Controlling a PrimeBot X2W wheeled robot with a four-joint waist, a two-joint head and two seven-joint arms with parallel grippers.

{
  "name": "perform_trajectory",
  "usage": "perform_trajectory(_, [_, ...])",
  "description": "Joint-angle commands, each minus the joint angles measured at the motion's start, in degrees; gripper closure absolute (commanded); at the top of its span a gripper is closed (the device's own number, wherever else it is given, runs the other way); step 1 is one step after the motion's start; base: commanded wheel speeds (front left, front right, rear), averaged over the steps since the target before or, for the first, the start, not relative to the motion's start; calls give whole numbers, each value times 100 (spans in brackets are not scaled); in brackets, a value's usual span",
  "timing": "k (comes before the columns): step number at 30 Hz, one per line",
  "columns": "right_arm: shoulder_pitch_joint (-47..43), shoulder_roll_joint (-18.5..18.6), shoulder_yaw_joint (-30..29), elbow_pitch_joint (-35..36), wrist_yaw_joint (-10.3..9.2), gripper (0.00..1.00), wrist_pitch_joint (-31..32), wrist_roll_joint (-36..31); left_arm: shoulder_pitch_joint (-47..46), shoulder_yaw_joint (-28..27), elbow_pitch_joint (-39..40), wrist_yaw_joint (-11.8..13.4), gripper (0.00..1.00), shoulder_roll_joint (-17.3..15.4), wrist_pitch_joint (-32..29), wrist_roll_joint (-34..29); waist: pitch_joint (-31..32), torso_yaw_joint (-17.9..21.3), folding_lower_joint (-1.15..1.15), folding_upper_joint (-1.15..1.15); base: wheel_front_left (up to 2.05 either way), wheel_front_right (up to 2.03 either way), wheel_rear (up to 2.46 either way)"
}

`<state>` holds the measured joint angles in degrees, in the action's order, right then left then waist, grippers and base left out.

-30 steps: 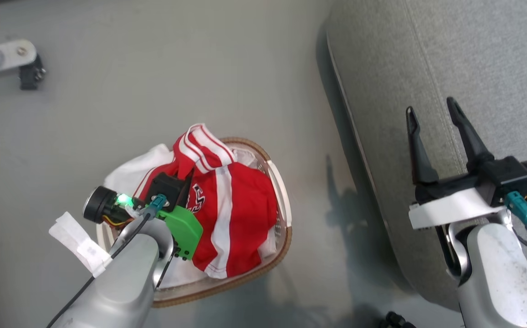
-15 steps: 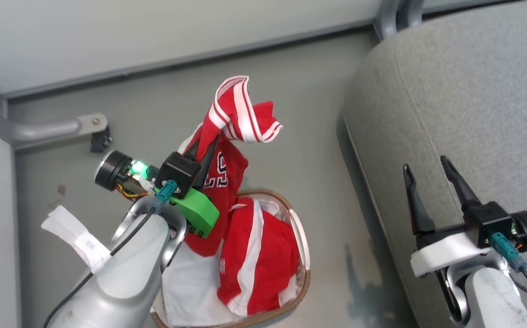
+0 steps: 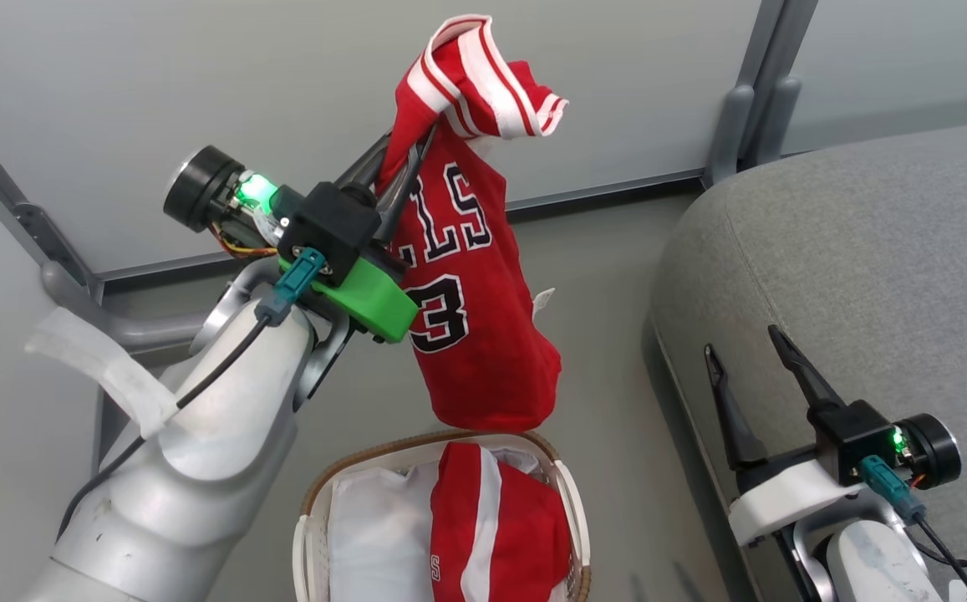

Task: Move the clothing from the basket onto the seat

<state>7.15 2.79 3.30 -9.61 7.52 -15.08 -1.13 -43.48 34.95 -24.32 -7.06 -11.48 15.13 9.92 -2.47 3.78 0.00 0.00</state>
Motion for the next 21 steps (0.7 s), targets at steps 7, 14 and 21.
perform_trajectory(7, [137, 20, 394, -60, -6, 0, -14, 52, -479, 41, 75, -38, 100, 65, 4, -3, 173, -122, 0, 0, 0, 0, 0])
perform_trajectory(14, [225, 23, 916, -215, -6, 0, -14, 78, -851, 138, 65, -44, 100, 192, 4, 40, 207, -242, 0, 0, 0, 0, 0])
perform_trajectory(21, [309, 25, 1174, -564, -6, 0, -14, 82, -1233, 236, 81, -50, 100, 331, 4, 69, 222, -366, 0, 0, 0, 0, 0])
